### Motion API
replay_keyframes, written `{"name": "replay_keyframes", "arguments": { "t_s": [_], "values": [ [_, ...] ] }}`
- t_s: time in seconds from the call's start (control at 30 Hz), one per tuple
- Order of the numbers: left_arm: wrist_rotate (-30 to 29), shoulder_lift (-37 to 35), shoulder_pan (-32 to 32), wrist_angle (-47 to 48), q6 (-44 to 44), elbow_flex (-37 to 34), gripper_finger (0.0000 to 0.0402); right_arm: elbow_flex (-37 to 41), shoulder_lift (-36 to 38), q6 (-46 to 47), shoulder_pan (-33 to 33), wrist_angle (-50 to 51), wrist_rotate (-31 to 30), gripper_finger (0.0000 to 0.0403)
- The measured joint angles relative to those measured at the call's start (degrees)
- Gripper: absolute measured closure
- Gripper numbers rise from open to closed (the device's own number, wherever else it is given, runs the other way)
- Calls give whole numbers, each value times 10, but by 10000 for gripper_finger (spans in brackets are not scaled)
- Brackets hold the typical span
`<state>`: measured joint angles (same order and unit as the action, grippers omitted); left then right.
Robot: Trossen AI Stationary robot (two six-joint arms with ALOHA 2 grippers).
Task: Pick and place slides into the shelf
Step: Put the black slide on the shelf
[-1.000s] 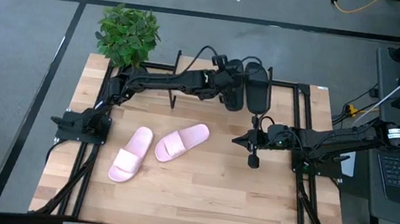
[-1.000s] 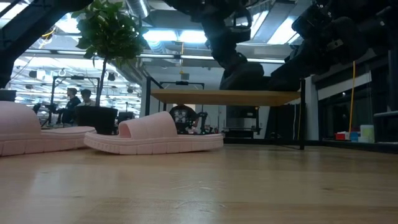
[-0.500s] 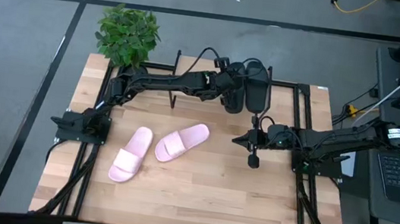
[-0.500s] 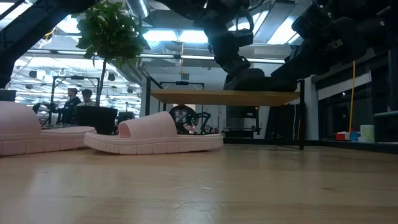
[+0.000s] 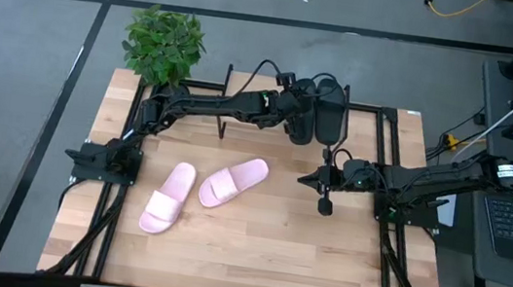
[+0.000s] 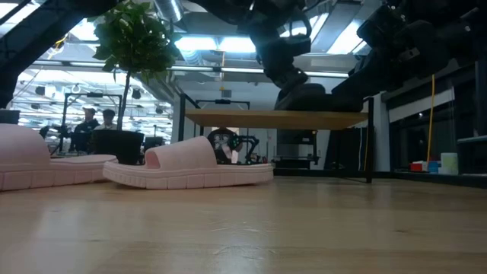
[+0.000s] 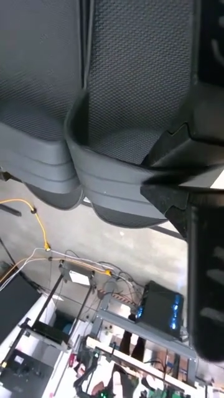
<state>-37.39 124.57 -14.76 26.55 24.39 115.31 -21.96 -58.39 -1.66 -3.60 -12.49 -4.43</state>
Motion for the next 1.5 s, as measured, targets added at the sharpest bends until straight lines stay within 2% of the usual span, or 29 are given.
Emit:
{"name": "replay_keyframes", "arguments": {
  "t_s": [0.33,0.67,0.77,1.27,1.5],
  "values": [
    [1,0,0,-1,0,0,340,0,0,1,0,0,0,386],
    [11,0,0,-19,1,0,284,0,0,1,0,2,1,386],
    [29,0,0,-20,1,0,273,0,0,1,0,2,1,386],
    [43,0,0,-30,2,0,280,0,0,1,0,2,1,386],
    [45,0,0,19,2,0,280,0,0,1,0,2,1,386]
  ]
}}
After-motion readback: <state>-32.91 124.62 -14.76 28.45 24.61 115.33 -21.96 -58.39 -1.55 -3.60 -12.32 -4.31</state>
